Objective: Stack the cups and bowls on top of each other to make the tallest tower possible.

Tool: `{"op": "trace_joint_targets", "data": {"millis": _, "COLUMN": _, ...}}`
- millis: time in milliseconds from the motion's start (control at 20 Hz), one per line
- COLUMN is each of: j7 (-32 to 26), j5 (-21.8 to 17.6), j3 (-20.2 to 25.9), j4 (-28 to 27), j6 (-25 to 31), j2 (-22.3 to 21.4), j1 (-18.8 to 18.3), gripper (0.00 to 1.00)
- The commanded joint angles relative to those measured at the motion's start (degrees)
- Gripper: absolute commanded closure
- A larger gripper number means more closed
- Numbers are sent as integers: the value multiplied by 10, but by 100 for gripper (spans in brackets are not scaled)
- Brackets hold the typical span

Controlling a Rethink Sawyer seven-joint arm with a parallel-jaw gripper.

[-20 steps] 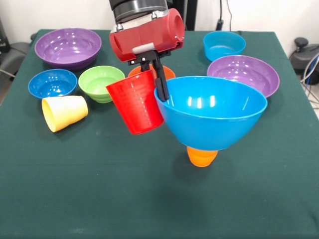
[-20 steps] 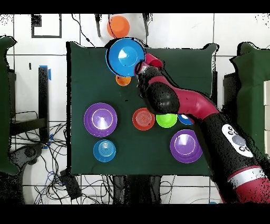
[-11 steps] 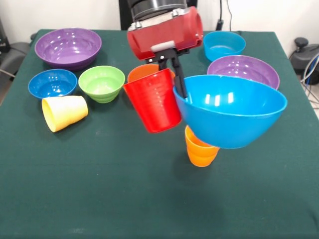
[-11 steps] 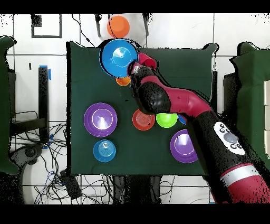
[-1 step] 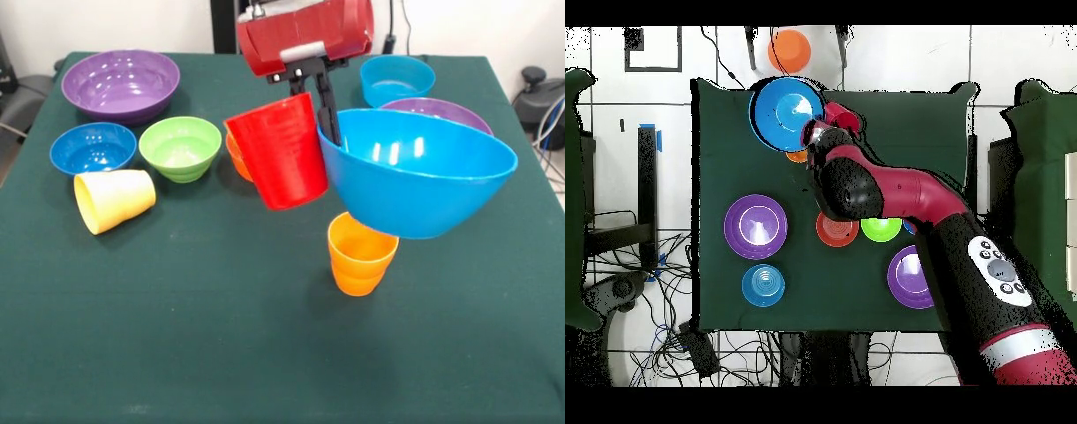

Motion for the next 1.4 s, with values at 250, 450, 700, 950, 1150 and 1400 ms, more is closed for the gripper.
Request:
{"op": "trace_joint_targets", "data": {"millis": 250, "j7": 25, "j5": -4, "j3": -43, "j4": 39, "j6": 90, "j2": -22, "j1": 2, "gripper": 100}}
{"op": "trace_joint_targets", "data": {"millis": 450, "j7": 10, "j5": -1, "j3": -37, "j4": 32, "j6": 109, "j2": -16, "j1": -4, "gripper": 100}}
{"op": "trace_joint_targets", "data": {"millis": 700, "j7": 3, "j5": -13, "j3": -37, "j4": 18, "j6": 110, "j2": -5, "j1": -6, "gripper": 100}}
{"op": "trace_joint_targets", "data": {"millis": 950, "j7": 7, "j5": -24, "j3": -45, "j4": 1, "j6": 102, "j2": 9, "j1": 3, "gripper": 100}}
{"op": "trace_joint_targets", "data": {"millis": 1150, "j7": 8, "j5": -25, "j3": -51, "j4": -11, "j6": 98, "j2": 17, "j1": 8, "gripper": 100}}
{"op": "trace_joint_targets", "data": {"millis": 1400, "j7": 6, "j5": -7, "j3": -20, "j4": -18, "j6": 102, "j2": 39, "j1": -9, "gripper": 100}}
